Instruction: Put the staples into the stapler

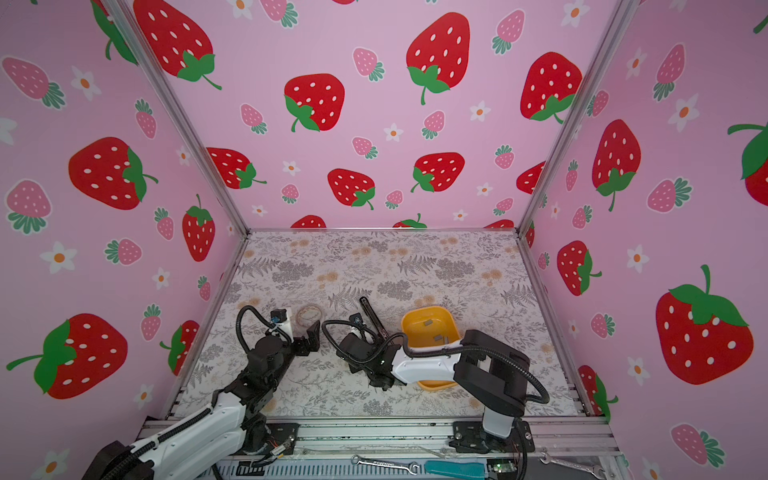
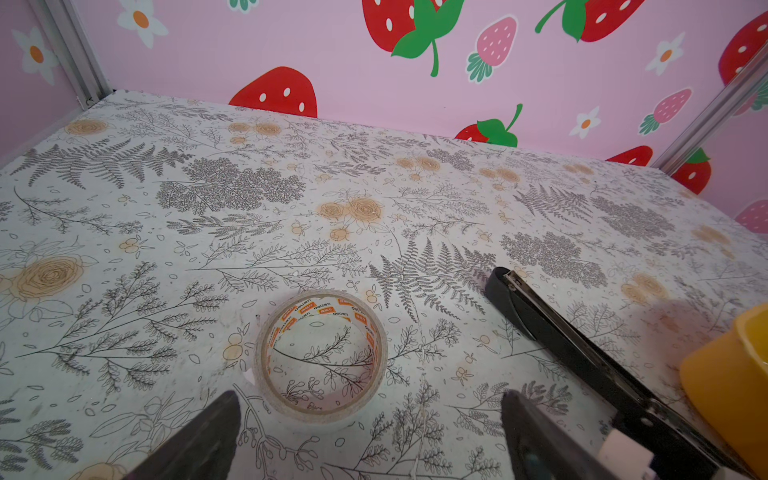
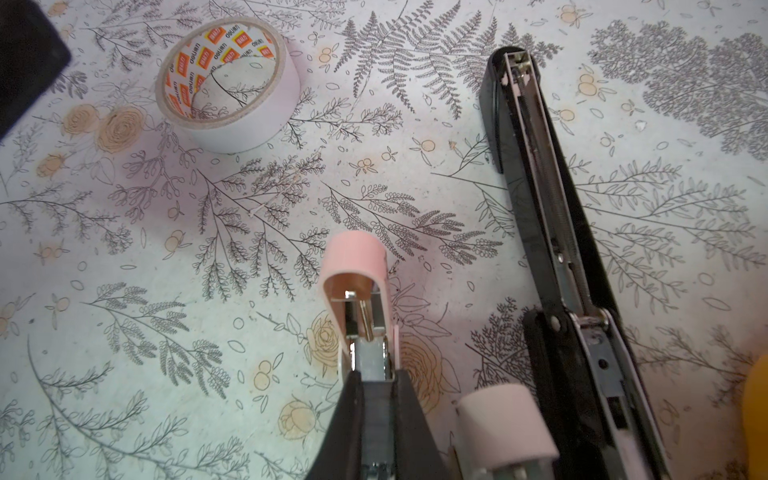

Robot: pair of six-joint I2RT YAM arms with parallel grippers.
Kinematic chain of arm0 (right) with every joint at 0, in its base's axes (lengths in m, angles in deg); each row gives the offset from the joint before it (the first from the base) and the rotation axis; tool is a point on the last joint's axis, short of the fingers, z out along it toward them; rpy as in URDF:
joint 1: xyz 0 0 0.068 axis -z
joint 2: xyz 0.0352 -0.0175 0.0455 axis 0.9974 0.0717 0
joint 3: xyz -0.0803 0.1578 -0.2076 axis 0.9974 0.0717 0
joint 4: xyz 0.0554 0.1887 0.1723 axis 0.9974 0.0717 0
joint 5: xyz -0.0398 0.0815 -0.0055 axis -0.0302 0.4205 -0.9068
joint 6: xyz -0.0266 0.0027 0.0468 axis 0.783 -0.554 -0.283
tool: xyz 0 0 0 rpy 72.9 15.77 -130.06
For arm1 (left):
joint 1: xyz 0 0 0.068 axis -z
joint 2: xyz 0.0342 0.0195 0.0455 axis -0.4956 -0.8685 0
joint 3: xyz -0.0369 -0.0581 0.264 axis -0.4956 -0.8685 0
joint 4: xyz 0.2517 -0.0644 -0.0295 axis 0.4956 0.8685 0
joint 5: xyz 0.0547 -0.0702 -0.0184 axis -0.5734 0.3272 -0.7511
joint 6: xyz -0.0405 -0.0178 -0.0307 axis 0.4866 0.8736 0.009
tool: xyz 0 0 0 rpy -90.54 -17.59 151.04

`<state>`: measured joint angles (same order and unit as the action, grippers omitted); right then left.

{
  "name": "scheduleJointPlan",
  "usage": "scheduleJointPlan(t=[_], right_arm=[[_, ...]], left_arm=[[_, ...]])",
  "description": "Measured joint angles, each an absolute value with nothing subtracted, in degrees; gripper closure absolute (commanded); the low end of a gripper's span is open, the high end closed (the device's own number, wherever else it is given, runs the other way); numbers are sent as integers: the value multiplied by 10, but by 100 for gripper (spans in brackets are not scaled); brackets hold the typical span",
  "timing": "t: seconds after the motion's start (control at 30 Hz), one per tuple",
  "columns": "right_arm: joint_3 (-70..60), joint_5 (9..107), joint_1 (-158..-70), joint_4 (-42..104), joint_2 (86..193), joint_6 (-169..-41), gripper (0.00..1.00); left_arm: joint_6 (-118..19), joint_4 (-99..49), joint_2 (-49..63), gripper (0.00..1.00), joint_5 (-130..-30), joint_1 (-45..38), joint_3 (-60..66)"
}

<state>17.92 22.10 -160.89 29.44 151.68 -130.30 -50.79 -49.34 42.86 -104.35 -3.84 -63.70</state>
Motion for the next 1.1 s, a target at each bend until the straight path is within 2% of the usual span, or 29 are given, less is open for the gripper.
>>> scheduleJointPlan(t=[1.1], right_arm=[[181,202,-1634,299,1516,-1341,99]], left_arm=[[-510,-506,400,1,-1023,-38,-637]])
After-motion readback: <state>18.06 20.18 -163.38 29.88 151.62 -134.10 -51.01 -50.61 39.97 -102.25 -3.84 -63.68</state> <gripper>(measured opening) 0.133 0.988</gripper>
